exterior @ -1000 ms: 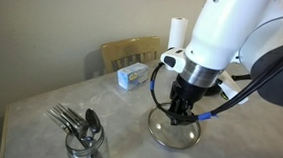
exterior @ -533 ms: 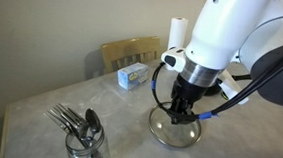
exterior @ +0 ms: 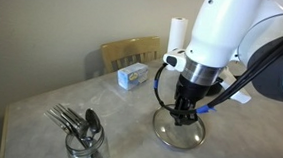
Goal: Remove the glass lid from the black pot
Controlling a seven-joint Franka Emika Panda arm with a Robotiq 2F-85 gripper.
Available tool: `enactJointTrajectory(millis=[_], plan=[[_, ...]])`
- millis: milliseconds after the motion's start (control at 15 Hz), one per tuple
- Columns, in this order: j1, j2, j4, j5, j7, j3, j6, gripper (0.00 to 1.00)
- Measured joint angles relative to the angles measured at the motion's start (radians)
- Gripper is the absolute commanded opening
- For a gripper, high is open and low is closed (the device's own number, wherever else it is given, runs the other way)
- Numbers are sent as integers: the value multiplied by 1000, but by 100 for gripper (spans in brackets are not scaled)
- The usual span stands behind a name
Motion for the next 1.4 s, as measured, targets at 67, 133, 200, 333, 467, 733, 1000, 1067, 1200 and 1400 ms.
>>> enactJointTrajectory(millis=[67,133,200,333,467,733,1000,1067,1200,1400], plan=[[-12,0,0,16,-10,12,-12,16],[-21,0,0,30,-19,22,-23,16],[-30,0,0,42,-26,30,-34,16],[-42,0,0,55,-35,42,-45,16],[-47,0,1,59,-38,46,-47,67],[-54,3,0,66,-43,54,-70,94],[-68,3,0,91,-72,72,-101,100],[-78,-1,1,105,-91,85,-115,100],[-106,-21,2,148,-144,119,-153,100],[-149,-85,3,221,-234,166,-230,100]])
